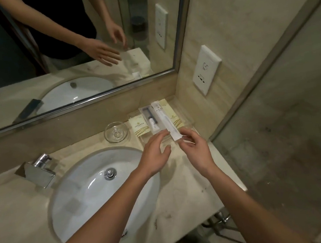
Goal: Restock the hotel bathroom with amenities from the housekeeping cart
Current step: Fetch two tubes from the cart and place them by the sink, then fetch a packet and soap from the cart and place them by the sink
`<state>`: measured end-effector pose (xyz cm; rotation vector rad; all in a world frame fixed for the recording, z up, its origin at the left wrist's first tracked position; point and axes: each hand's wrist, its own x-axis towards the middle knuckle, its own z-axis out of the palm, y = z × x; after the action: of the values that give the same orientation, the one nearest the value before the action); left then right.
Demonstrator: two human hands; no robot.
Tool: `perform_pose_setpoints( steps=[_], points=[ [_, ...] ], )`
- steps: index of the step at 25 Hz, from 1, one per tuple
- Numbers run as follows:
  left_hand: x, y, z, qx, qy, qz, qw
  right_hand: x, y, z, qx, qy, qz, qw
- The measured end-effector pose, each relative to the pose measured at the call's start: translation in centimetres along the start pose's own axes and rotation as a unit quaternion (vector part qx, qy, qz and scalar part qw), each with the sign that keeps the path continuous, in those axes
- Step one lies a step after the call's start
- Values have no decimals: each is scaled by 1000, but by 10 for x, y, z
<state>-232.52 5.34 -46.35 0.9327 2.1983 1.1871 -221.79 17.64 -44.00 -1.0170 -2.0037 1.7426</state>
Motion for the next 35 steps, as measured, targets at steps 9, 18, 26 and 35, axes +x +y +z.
perform_pose_setpoints(
  steps=[9,18,26,35],
  points=[
    [-65,92,72,-224,-51,-44,972,-123,9,-80,238,168,37,956],
    [-220,181,211,-331,-219,-62,916,-340,67,-198,478,295,34,827],
    [-399,258,326,-397,-422,-136,804,-578,113,-268,576,433,-40,693],
    [-575,317,427,-282,-632,-132,709,-780,161,-296,583,586,-129,548]
  ],
)
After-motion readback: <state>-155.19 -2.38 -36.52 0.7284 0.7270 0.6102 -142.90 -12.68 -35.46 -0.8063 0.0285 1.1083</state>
